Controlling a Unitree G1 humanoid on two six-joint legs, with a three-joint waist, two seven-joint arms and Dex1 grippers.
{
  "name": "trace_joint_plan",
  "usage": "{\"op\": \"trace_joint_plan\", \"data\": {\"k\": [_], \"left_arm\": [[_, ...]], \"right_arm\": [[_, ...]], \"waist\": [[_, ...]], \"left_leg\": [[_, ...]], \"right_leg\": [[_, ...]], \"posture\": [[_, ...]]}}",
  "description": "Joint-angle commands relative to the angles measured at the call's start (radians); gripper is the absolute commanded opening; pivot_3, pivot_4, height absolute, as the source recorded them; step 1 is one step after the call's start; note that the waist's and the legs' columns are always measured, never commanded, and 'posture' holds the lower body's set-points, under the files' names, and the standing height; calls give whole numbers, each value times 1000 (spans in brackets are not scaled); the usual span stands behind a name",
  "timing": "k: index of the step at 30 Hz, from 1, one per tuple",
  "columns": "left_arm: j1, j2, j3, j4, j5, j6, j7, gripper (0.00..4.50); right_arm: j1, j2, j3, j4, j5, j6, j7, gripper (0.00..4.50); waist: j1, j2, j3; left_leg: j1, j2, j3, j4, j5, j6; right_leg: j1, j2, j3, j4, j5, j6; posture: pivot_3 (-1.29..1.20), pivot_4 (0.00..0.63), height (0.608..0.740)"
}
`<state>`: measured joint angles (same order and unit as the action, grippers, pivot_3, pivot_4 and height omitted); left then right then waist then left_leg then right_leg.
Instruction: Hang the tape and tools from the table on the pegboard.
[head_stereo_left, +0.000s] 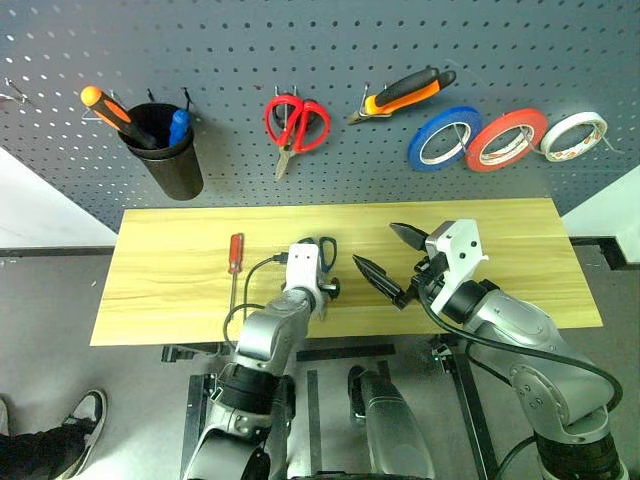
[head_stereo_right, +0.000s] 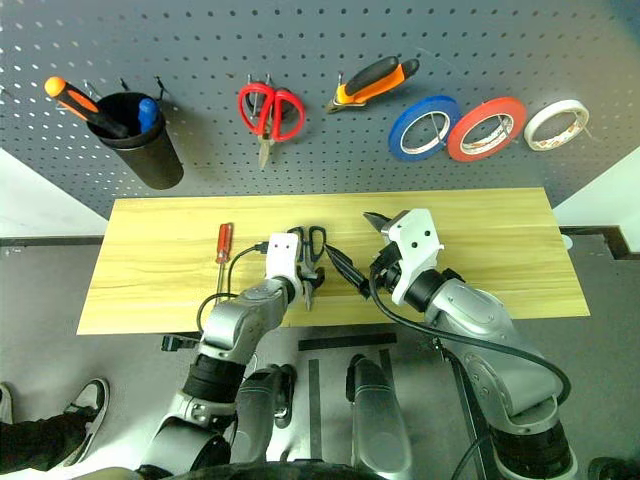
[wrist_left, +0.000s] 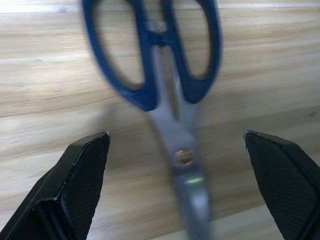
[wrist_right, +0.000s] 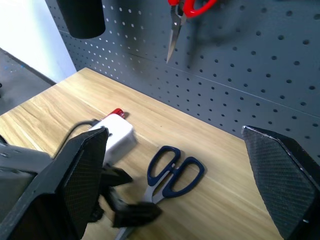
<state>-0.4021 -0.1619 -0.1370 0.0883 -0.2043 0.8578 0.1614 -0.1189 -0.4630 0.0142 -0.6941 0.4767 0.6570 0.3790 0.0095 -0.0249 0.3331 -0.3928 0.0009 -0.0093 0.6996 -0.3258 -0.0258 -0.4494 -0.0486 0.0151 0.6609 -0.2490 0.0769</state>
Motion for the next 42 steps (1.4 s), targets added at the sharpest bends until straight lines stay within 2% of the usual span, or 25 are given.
{"op": "trace_joint_plan", "data": {"k": [1, 7, 15, 19, 22, 23, 28, 37, 42], "left_arm": [[13, -63, 0, 59, 18, -33, 14, 4500], [-2, -79, 4, 107, 38, -23, 30, 4500], [16, -48, 12, 111, 81, -38, 54, 4500], [-6, -40, 43, 158, 126, 25, 125, 4500], [-12, -42, 55, 177, 146, 7, 150, 3940], [-16, -43, 49, 191, 154, 9, 152, 3613], [-15, -60, 39, 228, 198, 0, 191, 3613], [-2, -81, 42, 260, 193, -7, 196, 3613], [7, -94, 36, 265, 186, 0, 198, 3613]], "right_arm": [[4, 2, -8, -59, 9, 3, -7, 4472], [8, -2, -17, -72, 4, 12, -21, 4472], [16, -2, -13, -76, -6, 9, -37, 4472], [18, 1, -9, -82, -6, 9, -47, 4472], [23, 2, -10, -91, -4, 11, -54, 4500], [25, 2, -9, -95, -3, 13, -57, 4500], [28, 2, -8, -109, -2, 22, -71, 4500], [30, -5, -19, -125, 14, 46, -78, 4500], [121, -147, -19, -188, 87, 141, 36, 4500]], "waist": [[0, 0, 0], [-5, 0, 0], [-11, 0, 0], [-21, 0, 0], [-26, 0, 0], [-25, 0, 0], [-26, 0, 0], [-26, 0, 0], [-24, 0, 0]], "left_leg": [[0, 0, 0, 0, 0, 0], [1, 0, 0, -1, 0, 1], [2, 0, -1, -1, -1, 2], [2, 0, -2, -1, -1, 2], [3, 1, -2, -2, -1, 2], [3, 1, -2, -2, -1, 2], [3, 1, -2, -2, -1, 2], [4, 1, -2, -2, -1, 2], [4, 1, -3, -2, -2, 2]], "right_leg": [[0, 0, 0, 0, 0, 0], [2, 0, 0, -2, 0, 0], [6, 0, -1, -7, 1, 3], [6, 0, -1, -8, 1, 3], [7, 0, -1, -8, 1, 3], [7, 0, -1, -8, 1, 3], [7, 1, -1, -9, 1, 4], [8, 0, -1, -10, 2, 4], [10, 0, -2, -13, 2, 5]], "posture": [[17, 345, 740], [12, 347, 740], [17, 347, 740], [15, 349, 740], [12, 351, 740], [8, 351, 740], [-3, 352, 740], [-13, 354, 740], [-23, 362, 740]]}}
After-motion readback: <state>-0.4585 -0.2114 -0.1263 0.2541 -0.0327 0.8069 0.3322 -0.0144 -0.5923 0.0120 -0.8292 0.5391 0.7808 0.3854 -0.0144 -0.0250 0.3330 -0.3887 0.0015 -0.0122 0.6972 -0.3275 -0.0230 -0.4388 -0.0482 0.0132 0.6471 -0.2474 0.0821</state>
